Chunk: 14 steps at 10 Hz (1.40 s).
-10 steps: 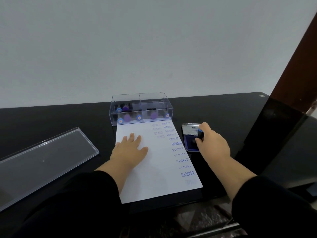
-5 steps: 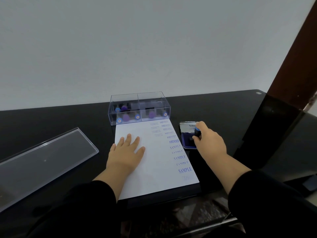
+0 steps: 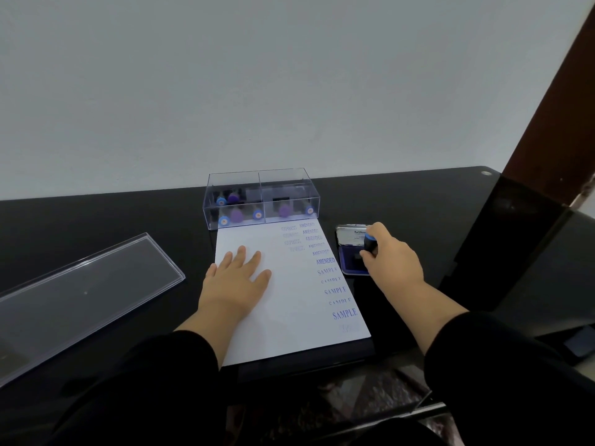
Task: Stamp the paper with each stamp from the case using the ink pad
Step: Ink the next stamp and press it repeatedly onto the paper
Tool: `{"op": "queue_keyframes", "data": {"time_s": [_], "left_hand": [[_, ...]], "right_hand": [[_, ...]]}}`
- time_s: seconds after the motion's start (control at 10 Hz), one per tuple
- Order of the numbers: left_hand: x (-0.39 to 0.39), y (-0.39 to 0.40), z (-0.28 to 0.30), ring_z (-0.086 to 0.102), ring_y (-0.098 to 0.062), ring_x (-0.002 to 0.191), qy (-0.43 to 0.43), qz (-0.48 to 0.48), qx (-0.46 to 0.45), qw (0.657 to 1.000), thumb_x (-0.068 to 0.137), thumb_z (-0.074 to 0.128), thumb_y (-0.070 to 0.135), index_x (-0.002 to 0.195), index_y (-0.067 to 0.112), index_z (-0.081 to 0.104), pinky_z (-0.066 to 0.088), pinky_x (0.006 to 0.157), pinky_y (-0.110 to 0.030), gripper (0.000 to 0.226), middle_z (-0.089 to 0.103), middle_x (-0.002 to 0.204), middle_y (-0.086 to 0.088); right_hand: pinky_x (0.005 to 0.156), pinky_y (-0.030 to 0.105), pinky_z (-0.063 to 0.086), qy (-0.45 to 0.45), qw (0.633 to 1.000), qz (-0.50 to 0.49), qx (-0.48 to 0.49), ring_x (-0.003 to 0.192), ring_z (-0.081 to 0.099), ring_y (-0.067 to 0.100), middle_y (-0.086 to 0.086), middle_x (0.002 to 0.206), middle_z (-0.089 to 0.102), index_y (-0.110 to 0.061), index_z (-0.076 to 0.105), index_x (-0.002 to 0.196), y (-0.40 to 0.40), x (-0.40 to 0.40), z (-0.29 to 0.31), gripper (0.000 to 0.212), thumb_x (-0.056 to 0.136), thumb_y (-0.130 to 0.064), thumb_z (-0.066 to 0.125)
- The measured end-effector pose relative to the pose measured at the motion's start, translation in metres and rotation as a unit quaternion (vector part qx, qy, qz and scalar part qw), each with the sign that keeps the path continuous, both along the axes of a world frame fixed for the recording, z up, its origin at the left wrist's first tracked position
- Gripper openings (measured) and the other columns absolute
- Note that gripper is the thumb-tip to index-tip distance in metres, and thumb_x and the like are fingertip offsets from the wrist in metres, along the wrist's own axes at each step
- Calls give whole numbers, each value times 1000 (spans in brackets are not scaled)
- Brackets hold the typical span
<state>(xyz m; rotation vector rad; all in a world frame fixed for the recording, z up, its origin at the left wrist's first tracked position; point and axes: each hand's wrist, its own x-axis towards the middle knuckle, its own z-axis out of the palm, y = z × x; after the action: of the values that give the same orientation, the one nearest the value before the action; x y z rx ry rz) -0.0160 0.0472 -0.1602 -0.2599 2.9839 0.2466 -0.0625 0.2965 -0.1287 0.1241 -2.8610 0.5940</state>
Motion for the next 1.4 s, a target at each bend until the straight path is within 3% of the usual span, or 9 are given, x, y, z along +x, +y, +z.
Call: {"op": "queue_keyframes", "data": {"time_s": [0.3,0.5,0.7,0.9,1.2,1.3,1.4], "left_hand": [[0,0,0,-6,-17,147,3,0,0,1000,99,13,53,151,35,0,-2,118,-39,57,-10,159,6],[0,0,0,-5,-16,147,3,2,1,1000,99,13,53,151,35,1,-2,118,-39,57,-9,159,6],[1,1,2,-6,-17,147,-1,0,-1,1000,99,13,53,151,34,0,-2,118,-40,57,-9,159,5],[1,0,2,-6,-17,147,-3,1,5,1000,99,13,53,151,35,0,-2,118,-40,57,-10,159,6],[3,1,2,-6,-16,147,13,2,24,1000,100,16,51,151,36,3,-3,118,-39,55,-9,159,7],[3,0,0,-5,-16,147,20,1,27,999,100,16,51,151,37,4,-4,117,-40,55,-8,159,7],[3,0,-1,-4,-15,147,30,3,33,999,100,18,51,151,37,6,-3,117,-39,54,-6,160,7]], "right_hand": [[57,32,37,-5,999,-8,37,75,48,24,3,84,51,-17,39,114,-6,1,3,22,95,-20,49],[59,31,42,-16,1000,-5,7,78,52,24,6,94,61,-20,40,116,-2,-1,4,25,94,-21,51],[57,30,39,-17,1000,-10,6,75,51,24,7,94,61,-20,40,118,-3,1,5,27,94,-21,52],[59,32,46,-20,1000,-16,-10,78,56,25,7,97,62,-21,39,118,-2,4,6,27,94,-22,52],[61,34,48,25,995,70,-68,73,54,21,2,88,59,-17,43,120,-37,3,24,29,94,-21,55],[69,40,53,19,991,101,-82,80,59,25,5,95,63,-17,43,119,-56,-1,23,30,93,-21,56],[68,37,50,8,990,119,-74,80,58,25,6,98,63,-19,42,121,-71,-5,19,31,94,-22,55]]}}
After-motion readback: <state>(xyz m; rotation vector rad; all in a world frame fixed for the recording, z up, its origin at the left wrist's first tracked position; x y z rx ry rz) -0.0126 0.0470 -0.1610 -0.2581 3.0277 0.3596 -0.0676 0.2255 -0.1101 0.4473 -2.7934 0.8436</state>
